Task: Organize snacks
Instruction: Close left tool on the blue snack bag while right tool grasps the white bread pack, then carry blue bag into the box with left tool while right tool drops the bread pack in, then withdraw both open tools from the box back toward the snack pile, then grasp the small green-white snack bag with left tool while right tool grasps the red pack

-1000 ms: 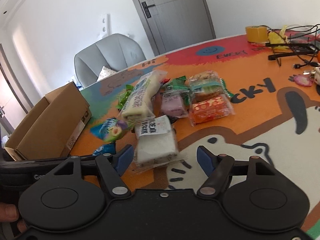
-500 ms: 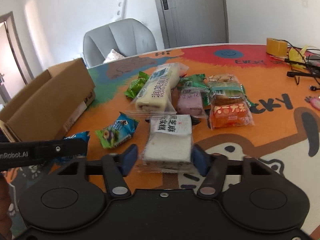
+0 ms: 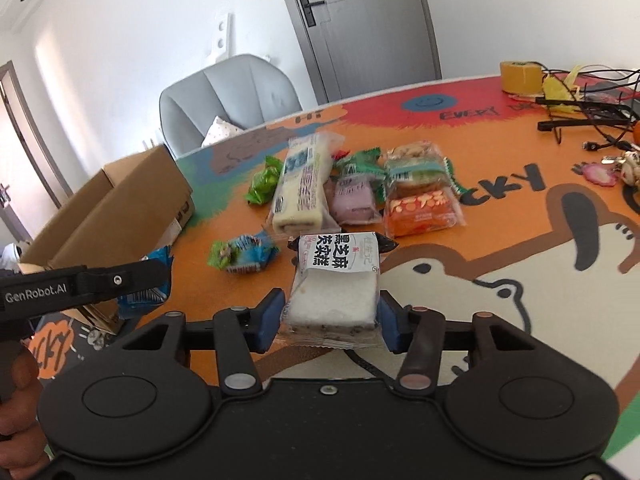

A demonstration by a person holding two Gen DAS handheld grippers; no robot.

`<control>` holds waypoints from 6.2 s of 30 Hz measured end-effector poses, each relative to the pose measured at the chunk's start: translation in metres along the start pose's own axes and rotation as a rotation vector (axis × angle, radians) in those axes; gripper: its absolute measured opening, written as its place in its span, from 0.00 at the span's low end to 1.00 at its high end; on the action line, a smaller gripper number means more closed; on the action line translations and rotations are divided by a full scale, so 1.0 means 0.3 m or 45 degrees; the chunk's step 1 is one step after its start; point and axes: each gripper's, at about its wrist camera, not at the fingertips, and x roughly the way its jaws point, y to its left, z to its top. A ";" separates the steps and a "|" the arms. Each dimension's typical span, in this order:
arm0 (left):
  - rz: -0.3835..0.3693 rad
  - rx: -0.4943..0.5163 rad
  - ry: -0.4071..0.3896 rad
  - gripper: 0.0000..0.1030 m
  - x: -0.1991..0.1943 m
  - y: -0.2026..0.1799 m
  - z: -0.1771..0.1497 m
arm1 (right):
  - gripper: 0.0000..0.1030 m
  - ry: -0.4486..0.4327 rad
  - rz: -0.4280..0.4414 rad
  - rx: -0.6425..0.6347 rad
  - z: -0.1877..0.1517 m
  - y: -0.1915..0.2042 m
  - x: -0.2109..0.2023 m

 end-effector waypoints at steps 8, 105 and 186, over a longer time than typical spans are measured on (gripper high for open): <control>0.002 0.023 -0.046 0.25 -0.068 -0.023 0.040 | 0.49 -0.065 0.028 -0.017 0.041 0.037 -0.064; 0.196 0.113 -0.124 0.92 -0.239 0.127 0.167 | 1.00 -0.135 0.143 0.086 0.105 0.236 -0.099; 0.113 0.115 0.154 0.23 0.323 -0.021 0.113 | 0.56 -0.055 -0.145 0.350 0.173 -0.199 0.229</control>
